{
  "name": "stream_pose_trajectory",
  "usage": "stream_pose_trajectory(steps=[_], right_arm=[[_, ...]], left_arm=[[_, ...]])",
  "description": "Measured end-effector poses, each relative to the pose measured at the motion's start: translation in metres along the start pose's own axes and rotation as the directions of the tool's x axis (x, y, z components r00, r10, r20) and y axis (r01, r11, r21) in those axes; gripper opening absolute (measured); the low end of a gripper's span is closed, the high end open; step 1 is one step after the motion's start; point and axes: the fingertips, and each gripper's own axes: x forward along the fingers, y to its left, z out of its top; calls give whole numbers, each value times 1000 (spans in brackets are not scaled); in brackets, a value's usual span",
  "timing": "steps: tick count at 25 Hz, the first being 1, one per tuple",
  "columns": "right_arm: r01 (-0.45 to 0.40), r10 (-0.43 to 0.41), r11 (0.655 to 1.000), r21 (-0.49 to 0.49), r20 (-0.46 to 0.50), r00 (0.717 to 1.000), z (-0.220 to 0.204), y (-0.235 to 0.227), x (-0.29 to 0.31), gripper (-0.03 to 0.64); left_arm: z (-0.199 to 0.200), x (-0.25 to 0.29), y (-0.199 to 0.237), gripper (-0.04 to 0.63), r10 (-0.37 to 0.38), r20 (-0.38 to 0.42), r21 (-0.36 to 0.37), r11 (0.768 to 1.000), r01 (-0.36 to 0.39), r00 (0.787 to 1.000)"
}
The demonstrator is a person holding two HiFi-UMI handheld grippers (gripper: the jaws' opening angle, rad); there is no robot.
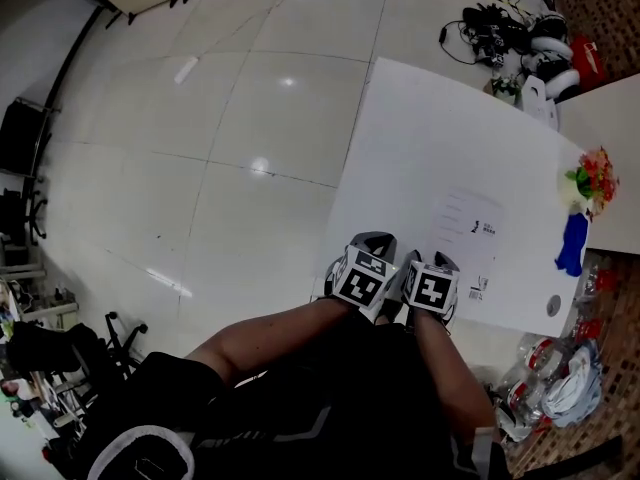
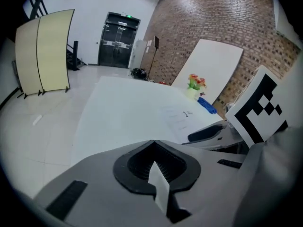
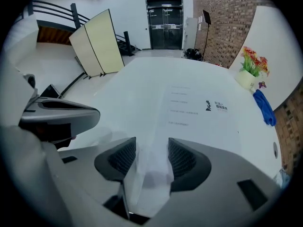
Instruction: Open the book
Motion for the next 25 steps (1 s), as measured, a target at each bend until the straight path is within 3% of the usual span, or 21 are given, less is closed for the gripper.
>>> stream_pose_trajectory(steps=[6,7,8,10,16,19,22,25], right_arm=[[88,-88,996,19,-25,996,-1,-11,4,181],[105,-105,994,19,-27,994,-1,-13,5,174],[119,-118,993,21,-30,993,-1,-16,5,124],[129,-128,991,20,-39,991,-2,-18,5,118],[130,-129,991,10,-65,989,-1,-17,5,118],[106,-103,993,60,-39,994,-1,-19,3,112],[49,-47,991,128,-25,999,0,-16,2,59],[47,-44,992,114,-29,999,0,-14,3,51]], left_arm=[[-6,9,4,2,-41,-18,16,999,41,999],[-7,10,4,2,-46,-21,17,999,46,999],[-8,12,4,2,-52,-22,18,998,52,998],[-9,13,3,2,-68,-19,19,997,68,998],[-11,14,4,2,-86,-10,14,996,86,996],[-12,15,6,2,-90,-7,7,996,90,996],[-9,13,8,2,-98,6,1,995,98,995],[-4,12,8,2,-102,27,18,995,101,994]])
